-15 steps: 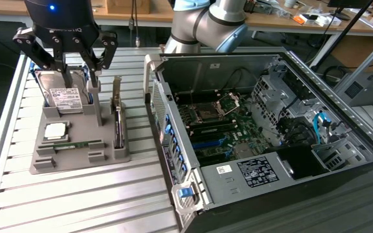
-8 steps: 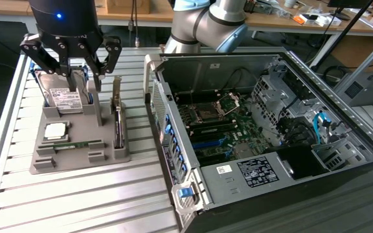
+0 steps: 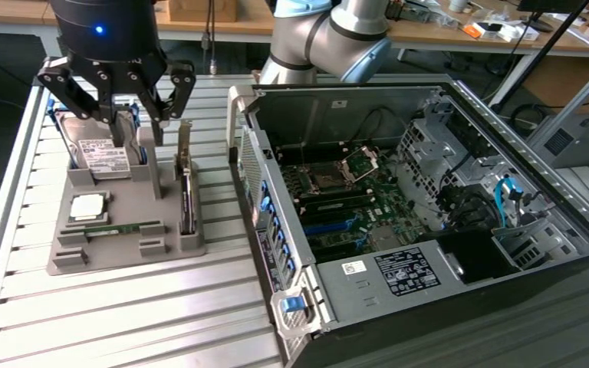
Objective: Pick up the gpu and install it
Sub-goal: 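Pick up the gpu and move the gpu toward the slot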
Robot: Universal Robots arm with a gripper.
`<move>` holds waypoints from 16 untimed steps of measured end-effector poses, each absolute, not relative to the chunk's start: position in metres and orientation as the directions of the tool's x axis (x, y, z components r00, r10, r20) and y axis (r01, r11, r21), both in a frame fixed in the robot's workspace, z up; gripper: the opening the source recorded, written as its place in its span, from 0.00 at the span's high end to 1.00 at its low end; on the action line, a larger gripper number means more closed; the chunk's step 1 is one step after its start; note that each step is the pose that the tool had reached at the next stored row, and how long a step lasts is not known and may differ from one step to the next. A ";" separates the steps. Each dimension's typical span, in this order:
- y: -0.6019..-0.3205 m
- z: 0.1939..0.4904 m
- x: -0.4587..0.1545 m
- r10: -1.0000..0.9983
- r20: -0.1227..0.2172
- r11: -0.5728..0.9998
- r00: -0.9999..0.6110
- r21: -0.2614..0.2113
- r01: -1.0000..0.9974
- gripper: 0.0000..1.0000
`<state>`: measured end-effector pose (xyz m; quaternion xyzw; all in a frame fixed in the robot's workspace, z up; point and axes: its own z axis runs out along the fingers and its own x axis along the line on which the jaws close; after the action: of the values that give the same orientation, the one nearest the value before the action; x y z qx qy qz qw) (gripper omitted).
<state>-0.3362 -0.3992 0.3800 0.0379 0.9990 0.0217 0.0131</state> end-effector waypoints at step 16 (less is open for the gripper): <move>-0.399 0.375 -0.335 0.076 -0.024 0.996 -0.997 0.044 0.075 0.52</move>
<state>-0.3346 -0.3991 0.3748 0.0379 0.9990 0.0217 0.0131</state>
